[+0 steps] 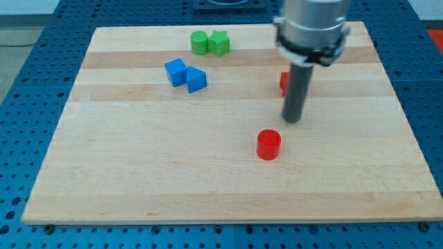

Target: Move red star left to the red circle

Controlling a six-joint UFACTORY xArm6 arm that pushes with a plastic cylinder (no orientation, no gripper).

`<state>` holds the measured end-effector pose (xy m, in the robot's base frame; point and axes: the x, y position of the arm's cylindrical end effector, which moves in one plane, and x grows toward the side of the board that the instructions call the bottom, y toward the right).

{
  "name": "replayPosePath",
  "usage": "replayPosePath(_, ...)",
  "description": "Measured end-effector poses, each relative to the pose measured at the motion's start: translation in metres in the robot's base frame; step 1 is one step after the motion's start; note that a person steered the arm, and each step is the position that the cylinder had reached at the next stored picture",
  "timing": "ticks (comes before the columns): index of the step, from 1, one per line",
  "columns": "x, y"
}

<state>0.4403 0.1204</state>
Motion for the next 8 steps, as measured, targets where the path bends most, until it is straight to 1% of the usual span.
replayPosePath(1, -0.044, 0.041)
replayPosePath(2, -0.078, 0.035)
replayPosePath(3, -0.078, -0.015)
replayPosePath(5, -0.008, -0.079)
replayPosePath(6, 0.003, -0.116)
replayPosePath(7, 0.004, -0.136)
replayPosePath(8, 0.016, -0.133)
